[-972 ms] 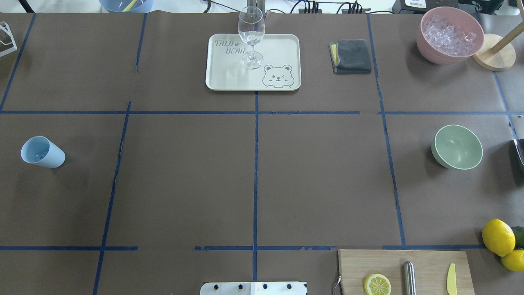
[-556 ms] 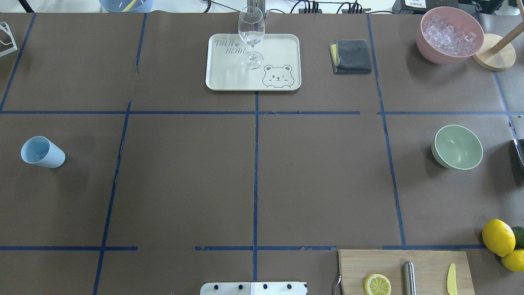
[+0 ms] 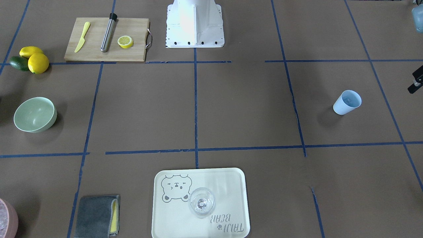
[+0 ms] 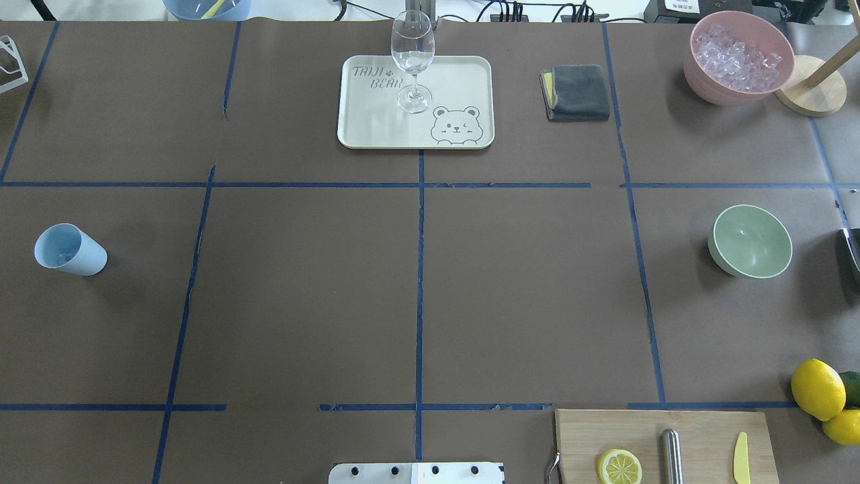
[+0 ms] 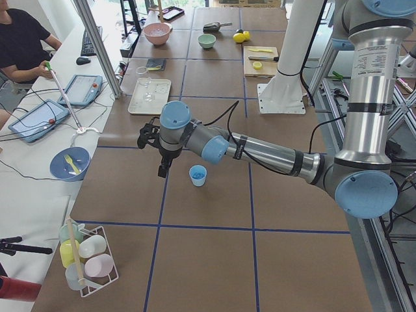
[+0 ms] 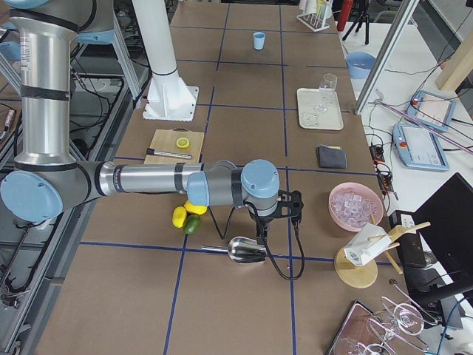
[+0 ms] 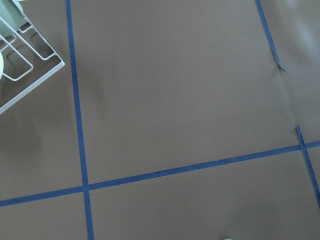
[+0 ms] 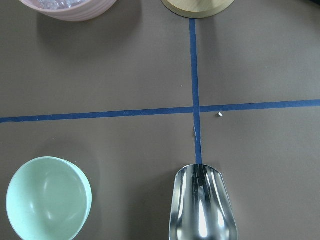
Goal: Pour ice into bowl
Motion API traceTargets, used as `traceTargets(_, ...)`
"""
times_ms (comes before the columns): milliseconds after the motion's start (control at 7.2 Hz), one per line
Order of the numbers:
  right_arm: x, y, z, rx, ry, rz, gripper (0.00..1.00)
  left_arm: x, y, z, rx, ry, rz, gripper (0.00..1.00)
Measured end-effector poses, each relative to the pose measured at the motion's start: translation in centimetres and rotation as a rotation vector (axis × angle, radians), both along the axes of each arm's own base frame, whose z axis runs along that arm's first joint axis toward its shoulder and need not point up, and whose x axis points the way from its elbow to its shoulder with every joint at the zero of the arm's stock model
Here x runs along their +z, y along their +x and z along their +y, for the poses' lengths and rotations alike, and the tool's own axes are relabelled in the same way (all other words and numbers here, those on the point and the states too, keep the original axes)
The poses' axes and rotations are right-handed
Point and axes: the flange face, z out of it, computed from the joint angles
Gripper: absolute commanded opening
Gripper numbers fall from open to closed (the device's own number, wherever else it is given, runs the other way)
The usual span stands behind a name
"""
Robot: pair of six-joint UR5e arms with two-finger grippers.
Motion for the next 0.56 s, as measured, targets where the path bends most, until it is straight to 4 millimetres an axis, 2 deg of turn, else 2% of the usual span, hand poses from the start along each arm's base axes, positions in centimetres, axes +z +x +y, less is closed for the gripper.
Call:
traceTargets(139,-0.2,-0.1,0.0,0.003,-0.002,-0.011,1.00,0.1,0.1,0.3,0.009,-0.009,0.029,1.00)
traceTargets(556,-0.4,-0.2,0.0,0.002,-0.005,-0.032,1.00,2.9,0.1,0.2,-0.043,-0.041,0.055,1.00)
